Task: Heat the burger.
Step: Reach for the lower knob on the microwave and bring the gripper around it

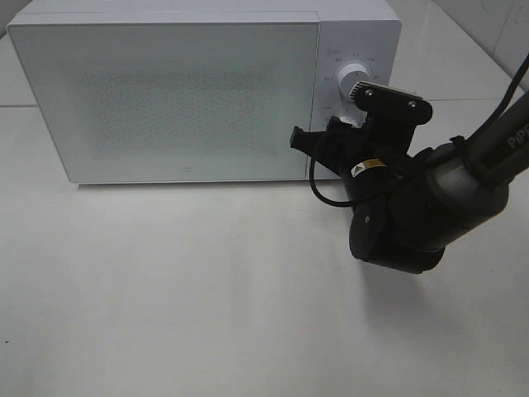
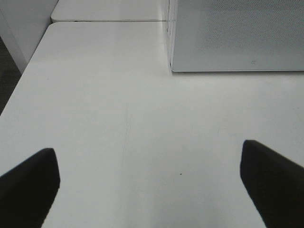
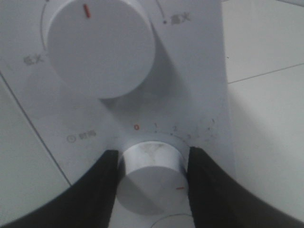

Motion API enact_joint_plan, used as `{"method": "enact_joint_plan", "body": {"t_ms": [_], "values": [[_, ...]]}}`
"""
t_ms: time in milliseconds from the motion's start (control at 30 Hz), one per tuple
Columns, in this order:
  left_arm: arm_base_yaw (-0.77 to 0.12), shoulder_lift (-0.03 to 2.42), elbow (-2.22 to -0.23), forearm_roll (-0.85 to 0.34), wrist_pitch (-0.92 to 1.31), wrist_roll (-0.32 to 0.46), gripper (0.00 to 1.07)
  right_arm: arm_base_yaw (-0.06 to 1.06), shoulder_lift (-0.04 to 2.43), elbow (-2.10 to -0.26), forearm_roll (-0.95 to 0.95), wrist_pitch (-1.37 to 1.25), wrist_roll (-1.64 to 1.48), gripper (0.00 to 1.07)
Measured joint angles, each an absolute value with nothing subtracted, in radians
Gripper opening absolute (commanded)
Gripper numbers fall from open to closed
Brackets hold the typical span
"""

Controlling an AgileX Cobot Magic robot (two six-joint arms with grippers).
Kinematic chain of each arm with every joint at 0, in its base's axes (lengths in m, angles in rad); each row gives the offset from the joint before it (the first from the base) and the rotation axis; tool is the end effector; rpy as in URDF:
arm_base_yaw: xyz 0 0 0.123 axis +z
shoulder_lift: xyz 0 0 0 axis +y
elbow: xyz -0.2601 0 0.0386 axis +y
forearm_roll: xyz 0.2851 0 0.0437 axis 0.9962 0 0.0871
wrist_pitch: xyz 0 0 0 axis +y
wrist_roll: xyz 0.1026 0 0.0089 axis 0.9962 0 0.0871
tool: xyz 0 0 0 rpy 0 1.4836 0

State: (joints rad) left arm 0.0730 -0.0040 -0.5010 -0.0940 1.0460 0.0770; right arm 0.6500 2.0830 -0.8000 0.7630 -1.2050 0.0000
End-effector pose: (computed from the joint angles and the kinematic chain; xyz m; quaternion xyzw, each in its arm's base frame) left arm 0.0609 -0.0039 0.2919 0.0033 0.8471 -0.0072 0.5314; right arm 0.3285 0.1663 0.0609 0.1143 0.7278 0.0683 0.6727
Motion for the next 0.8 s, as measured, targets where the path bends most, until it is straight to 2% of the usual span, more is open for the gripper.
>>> {"method": "enact_joint_plan", "body": {"t_ms": [467, 800], "values": [[0.073, -0.004, -0.501, -0.094, 1.046, 0.077, 0.98, 0.650, 2.085, -0.800, 0.774, -1.208, 0.493, 0.11], [0.073, -0.004, -0.501, -0.094, 1.046, 0.077, 0.98, 0.650, 2.086, -0.800, 0.779, -1.208, 0.725, 0.11]]}}
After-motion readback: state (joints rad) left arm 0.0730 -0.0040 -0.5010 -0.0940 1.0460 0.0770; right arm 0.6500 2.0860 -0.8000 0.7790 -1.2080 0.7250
